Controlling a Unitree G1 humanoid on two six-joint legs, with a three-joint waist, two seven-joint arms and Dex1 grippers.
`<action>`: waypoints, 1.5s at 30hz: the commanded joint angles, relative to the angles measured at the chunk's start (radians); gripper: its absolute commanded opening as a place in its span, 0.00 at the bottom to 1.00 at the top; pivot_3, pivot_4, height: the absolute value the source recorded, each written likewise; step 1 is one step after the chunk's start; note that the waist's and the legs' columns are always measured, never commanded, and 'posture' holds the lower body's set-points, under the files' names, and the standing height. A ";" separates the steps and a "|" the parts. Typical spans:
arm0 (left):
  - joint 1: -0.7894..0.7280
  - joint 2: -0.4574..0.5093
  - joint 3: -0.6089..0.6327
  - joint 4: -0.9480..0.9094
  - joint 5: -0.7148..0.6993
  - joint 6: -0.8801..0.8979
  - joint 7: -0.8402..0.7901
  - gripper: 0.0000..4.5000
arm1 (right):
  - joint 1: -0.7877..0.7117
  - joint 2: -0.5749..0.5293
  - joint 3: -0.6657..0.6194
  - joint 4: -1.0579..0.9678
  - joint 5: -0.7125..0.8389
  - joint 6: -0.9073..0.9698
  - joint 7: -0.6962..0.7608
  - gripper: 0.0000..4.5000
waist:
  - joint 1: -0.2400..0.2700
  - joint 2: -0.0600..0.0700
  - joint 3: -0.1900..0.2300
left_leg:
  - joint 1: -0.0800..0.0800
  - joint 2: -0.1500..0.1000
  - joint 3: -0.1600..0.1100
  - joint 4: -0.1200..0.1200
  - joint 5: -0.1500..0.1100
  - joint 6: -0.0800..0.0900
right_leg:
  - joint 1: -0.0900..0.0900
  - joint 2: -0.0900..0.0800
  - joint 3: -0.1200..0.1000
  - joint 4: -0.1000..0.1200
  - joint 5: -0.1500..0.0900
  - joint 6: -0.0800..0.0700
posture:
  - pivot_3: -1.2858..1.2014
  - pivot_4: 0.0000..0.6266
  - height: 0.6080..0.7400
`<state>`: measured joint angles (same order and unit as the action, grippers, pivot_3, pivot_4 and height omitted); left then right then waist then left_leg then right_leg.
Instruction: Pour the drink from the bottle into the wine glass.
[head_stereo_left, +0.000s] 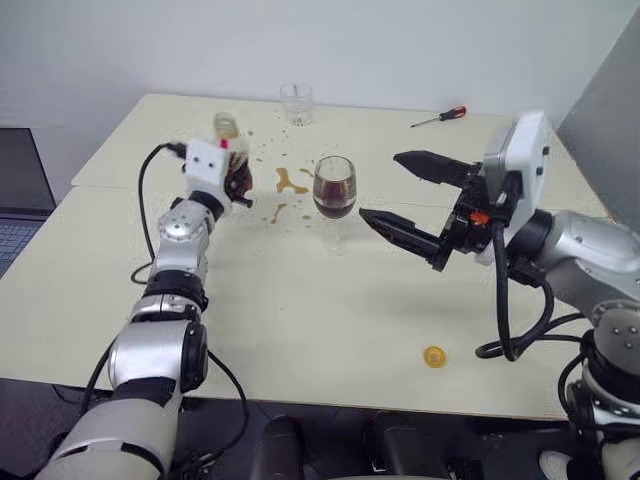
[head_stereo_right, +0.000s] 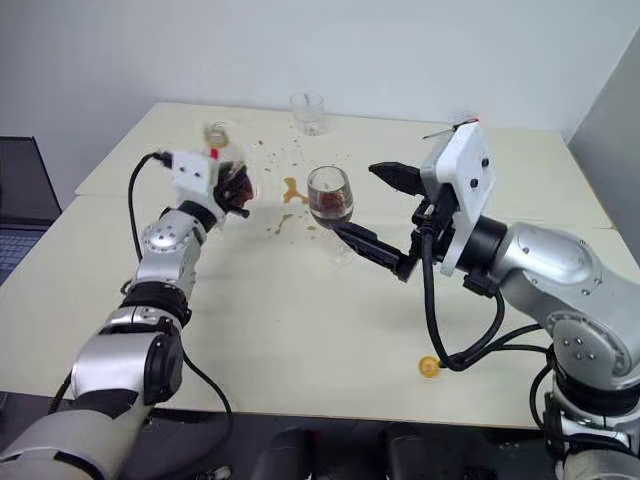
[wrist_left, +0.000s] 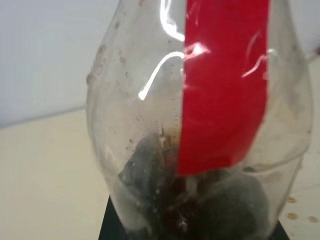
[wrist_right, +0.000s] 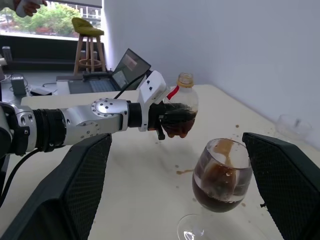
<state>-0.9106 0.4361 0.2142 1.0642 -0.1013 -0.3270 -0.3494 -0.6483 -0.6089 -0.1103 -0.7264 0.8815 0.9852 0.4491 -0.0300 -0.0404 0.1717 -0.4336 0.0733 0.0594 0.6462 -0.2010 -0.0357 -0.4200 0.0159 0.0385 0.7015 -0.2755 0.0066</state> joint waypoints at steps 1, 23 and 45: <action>0.029 -0.013 0.051 -0.091 -0.060 0.008 0.029 0.17 | -0.039 -0.013 0.022 -0.002 0.024 -0.012 0.029 1.00 | 0.000 0.000 0.000 | 0.000 0.000 0.000 0.000 0.000 0.000 | 0.000 0.000 0.000 0.000 0.000 0.000 | 0.52 0.24 1.00; 0.244 -0.051 0.112 -0.273 -0.131 0.136 0.111 0.99 | -0.089 -0.021 0.083 0.046 0.003 -0.046 0.104 1.00 | -0.002 0.000 -0.001 | 0.001 0.002 0.000 -0.001 0.000 0.000 | 0.000 0.001 0.000 0.000 0.000 0.000 | 0.52 0.24 1.00; 0.393 0.725 0.046 -1.112 -0.551 0.977 -0.817 0.99 | -0.014 -0.254 0.031 0.203 -0.107 -0.164 0.334 1.00 | 0.003 -0.001 0.000 | 0.001 0.006 0.001 -0.002 0.000 0.000 | 0.000 0.001 0.000 -0.004 -0.004 -0.002 | 0.52 0.24 1.00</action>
<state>-0.4706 1.1246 0.2705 -0.0210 -0.6402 0.6518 -1.0935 -0.6644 -0.8444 -0.0331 -0.5437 0.8052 0.8642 0.7559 -0.0269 -0.0417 0.1717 -0.4328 0.0780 0.0608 0.6443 -0.2013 -0.0358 -0.4201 0.0166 0.0386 0.6974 -0.2797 0.0045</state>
